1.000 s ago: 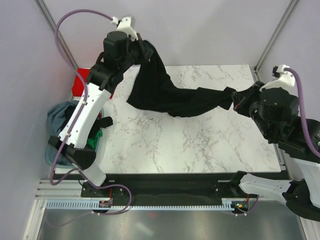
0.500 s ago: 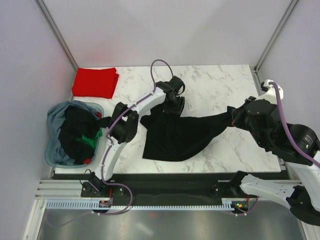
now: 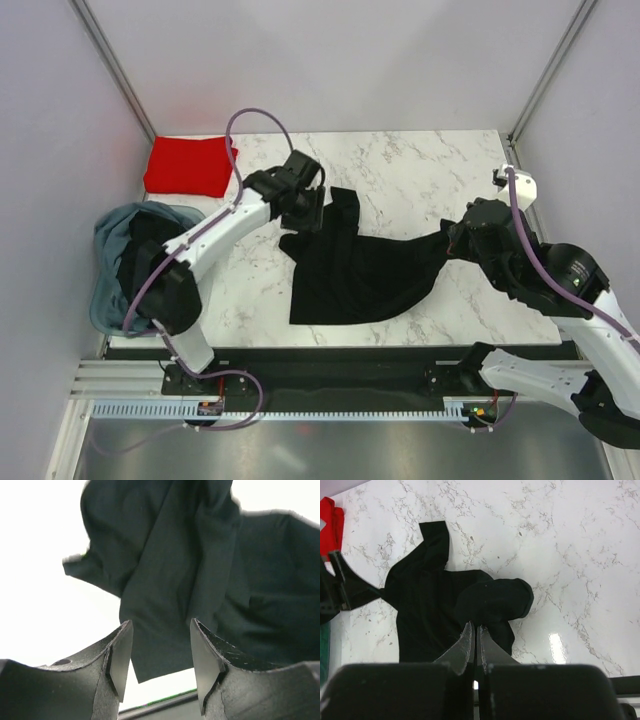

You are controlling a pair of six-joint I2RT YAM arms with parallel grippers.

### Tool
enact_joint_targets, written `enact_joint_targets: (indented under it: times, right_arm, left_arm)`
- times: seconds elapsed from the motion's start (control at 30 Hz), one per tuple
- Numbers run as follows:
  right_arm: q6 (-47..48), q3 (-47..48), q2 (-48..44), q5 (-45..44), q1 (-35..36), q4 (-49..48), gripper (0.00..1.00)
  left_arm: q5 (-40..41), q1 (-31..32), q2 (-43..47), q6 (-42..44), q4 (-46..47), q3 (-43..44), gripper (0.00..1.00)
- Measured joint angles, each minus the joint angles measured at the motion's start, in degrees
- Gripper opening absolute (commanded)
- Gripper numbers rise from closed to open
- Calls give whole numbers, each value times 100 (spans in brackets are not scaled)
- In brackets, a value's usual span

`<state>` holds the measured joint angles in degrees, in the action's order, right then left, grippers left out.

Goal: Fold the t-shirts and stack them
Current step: Flatten the tshirt out

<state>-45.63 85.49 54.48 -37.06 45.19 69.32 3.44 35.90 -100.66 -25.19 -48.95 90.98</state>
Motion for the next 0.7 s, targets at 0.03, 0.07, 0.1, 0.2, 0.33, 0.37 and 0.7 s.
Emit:
enact_joint_targets:
  times: [0.03, 0.07, 0.1, 0.2, 0.33, 0.37, 0.7]
  right_arm:
    - [4, -48, -4, -2, 0, -33, 0]
    - [22, -127, -20, -2, 0, -87, 0]
    - [39, -225, -39, 9, 0, -160, 0]
    - [85, -509, -105, 83, 0, -317, 0]
    - [92, -903, -186, 238, 0, -540, 0]
    - [90, -990, -201, 278, 0, -586, 0]
    - [90, -1423, -332, 433, 0, -815, 0]
  left_arm:
    - [-11, 15, 264, -90, 50, -339, 57]
    - [-44, 28, 595, -208, 195, -785, 57]
    - [-68, 42, 841, -302, 221, -1119, 57]
    - [-116, 210, 1655, -745, 422, -2363, 57]
    - [-227, 682, 2275, -1445, 509, -3676, 59]
    - [-238, 798, 2350, -1596, 568, -3899, 59]
    - [-249, 1250, 2492, -2634, 1279, -5086, 59]
